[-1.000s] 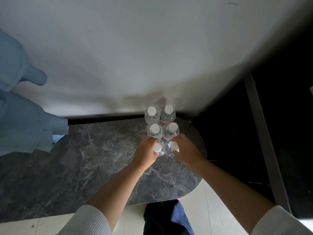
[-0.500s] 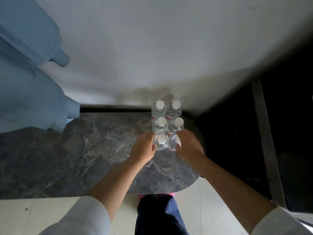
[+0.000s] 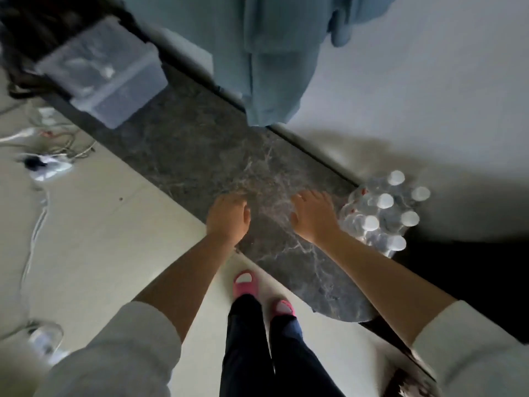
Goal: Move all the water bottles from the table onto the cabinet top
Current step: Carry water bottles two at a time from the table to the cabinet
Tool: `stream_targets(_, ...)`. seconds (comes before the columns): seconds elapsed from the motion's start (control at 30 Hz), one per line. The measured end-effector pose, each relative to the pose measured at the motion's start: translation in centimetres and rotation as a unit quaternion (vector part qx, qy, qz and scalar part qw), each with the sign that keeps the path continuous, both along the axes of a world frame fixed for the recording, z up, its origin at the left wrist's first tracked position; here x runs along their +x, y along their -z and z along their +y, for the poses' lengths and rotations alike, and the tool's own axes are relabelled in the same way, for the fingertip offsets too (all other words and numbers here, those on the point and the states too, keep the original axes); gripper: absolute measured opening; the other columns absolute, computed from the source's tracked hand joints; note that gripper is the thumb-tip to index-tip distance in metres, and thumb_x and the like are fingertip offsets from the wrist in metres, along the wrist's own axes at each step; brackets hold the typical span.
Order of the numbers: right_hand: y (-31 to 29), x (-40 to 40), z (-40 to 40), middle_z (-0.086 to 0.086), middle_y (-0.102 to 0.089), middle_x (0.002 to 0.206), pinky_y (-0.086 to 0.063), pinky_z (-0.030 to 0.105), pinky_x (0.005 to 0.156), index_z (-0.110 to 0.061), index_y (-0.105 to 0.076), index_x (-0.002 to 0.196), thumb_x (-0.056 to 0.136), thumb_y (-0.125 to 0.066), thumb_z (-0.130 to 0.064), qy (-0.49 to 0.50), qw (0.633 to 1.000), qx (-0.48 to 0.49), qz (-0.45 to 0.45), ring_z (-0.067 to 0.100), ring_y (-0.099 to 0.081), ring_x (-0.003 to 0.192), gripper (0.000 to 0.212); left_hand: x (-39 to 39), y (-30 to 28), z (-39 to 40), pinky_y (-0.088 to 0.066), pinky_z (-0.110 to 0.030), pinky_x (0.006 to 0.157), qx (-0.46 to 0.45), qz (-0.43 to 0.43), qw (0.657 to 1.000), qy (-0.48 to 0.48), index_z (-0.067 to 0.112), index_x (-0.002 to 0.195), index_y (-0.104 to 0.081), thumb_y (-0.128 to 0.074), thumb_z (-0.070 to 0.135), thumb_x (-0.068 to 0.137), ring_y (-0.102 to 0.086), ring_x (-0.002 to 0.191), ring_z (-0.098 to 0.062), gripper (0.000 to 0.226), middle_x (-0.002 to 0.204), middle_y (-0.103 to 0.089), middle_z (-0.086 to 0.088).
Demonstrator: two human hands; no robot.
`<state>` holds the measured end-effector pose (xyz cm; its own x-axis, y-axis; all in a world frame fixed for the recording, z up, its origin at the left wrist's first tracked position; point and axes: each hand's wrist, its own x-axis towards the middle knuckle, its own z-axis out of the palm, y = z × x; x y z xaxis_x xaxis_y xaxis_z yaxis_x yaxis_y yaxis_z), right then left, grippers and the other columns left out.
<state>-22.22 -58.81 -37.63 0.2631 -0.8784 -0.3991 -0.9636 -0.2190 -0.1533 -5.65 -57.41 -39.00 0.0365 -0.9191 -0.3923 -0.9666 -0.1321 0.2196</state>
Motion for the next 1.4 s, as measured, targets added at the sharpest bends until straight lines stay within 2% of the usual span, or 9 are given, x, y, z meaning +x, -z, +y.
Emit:
stream_targets(0.07, -0.2, 3.3, 0.2, 0.009, -0.045, 0.142, -0.022, 0.042, 0.115, -0.013, -0.043, 0.135, 0.093, -0.044, -0.024, -0.057, 0.998, 0.021, 0.020, 0.027, -0.037, 0.134, 0.044, 3.2, -0.5, 2.3, -0.039, -0.034, 0.104, 0.000, -0.009, 0.999, -0.049, 0.008, 0.125, -0.055, -0.038, 0.024, 0.098, -0.043, 0.127, -0.026, 0.035, 0.133, -0.053, -0.012)
stream_targets(0.2, -0.6, 12.6, 3.1, 0.009, -0.044, 0.142, -0.023, 0.047, 0.114, -0.013, -0.044, 0.134, 0.093, -0.044, -0.026, -0.196, 0.979, 0.046, 0.021, 0.028, -0.036, 0.135, 0.043, 10.5, -1.1, 9.3, -0.031, -0.035, 0.111, 0.011, -0.016, 0.984, -0.179, 0.010, 0.133, -0.050, -0.042, 0.022, 0.096, -0.031, 0.138, -0.028, 0.039, 0.145, -0.043, -0.010)
stream_targets(0.33, -0.8, 20.4, 7.0, 0.009, -0.048, 0.136, -0.026, 0.048, 0.110, -0.012, -0.046, 0.130, 0.092, -0.043, -0.025, -0.300, 0.952, 0.048, 0.030, 0.028, -0.040, 0.130, 0.040, 15.9, -1.5, 15.9, -0.031, -0.036, 0.109, 0.031, -0.020, 0.958, -0.284, 0.009, 0.134, -0.047, -0.043, 0.021, 0.095, -0.028, 0.139, -0.027, 0.041, 0.147, -0.039, -0.009)
stream_targets(0.5, -1.7, 30.7, 12.8, 0.008, -0.045, 0.139, -0.021, 0.048, 0.114, -0.012, -0.041, 0.134, 0.094, -0.040, -0.025, -0.414, 0.908, 0.052, 0.037, 0.027, -0.036, 0.134, 0.042, 23.2, -2.0, 23.9, -0.031, -0.033, 0.108, 0.050, -0.034, 0.917, -0.395, 0.010, 0.133, -0.047, -0.041, 0.019, 0.096, -0.028, 0.138, -0.025, 0.039, 0.147, -0.039, -0.007)
stream_targets(0.7, -2.1, 41.6, 19.1, 0.009, -0.043, 0.142, -0.014, 0.049, 0.117, -0.012, -0.040, 0.136, 0.095, -0.040, -0.023, -0.478, 0.876, 0.053, 0.039, 0.028, -0.032, 0.137, 0.043, 31.0, -2.4, 31.5, -0.031, -0.033, 0.109, 0.072, -0.035, 0.878, -0.472, 0.011, 0.133, -0.045, -0.040, 0.020, 0.096, -0.030, 0.137, -0.025, 0.039, 0.146, -0.039, -0.006)
stream_targets(0.97, -2.2, 54.7, 25.8, 0.012, -0.054, 0.128, -0.034, 0.039, 0.105, -0.009, -0.048, 0.129, 0.092, -0.043, -0.021, -0.546, 0.837, 0.034, 0.009, 0.032, -0.050, 0.119, 0.039, 40.5, -2.7, 38.8, -0.032, -0.034, 0.108, 0.095, -0.032, 0.832, -0.546, 0.013, 0.134, -0.044, -0.041, 0.021, 0.095, -0.033, 0.135, -0.025, 0.040, 0.144, -0.042, -0.005)
stream_targets(1.3, -1.1, 70.4, 25.3, 0.013, -0.055, 0.123, -0.036, 0.037, 0.100, -0.006, -0.051, 0.122, 0.092, -0.043, -0.020, -0.603, 0.797, 0.020, 0.029, 0.031, -0.051, 0.117, 0.034, 54.3, -2.9, 39.3, -0.032, -0.036, 0.107, 0.101, -0.026, 0.792, -0.602, 0.010, 0.135, -0.043, -0.041, 0.020, 0.095, -0.033, 0.134, -0.026, 0.041, 0.142, -0.042, -0.007)
stream_targets(1.4, -1.7, 77.1, 23.8, 0.014, -0.055, 0.123, -0.037, 0.037, 0.100, -0.005, -0.052, 0.121, 0.091, -0.043, -0.019, -0.617, 0.787, 0.015, 0.022, 0.031, -0.051, 0.118, 0.034, 60.8, -3.8, 37.8, -0.033, -0.037, 0.107, 0.081, -0.027, 0.766, -0.637, 0.011, 0.134, -0.044, -0.042, 0.020, 0.095, -0.034, 0.134, -0.026, 0.040, 0.142, -0.043, -0.008)
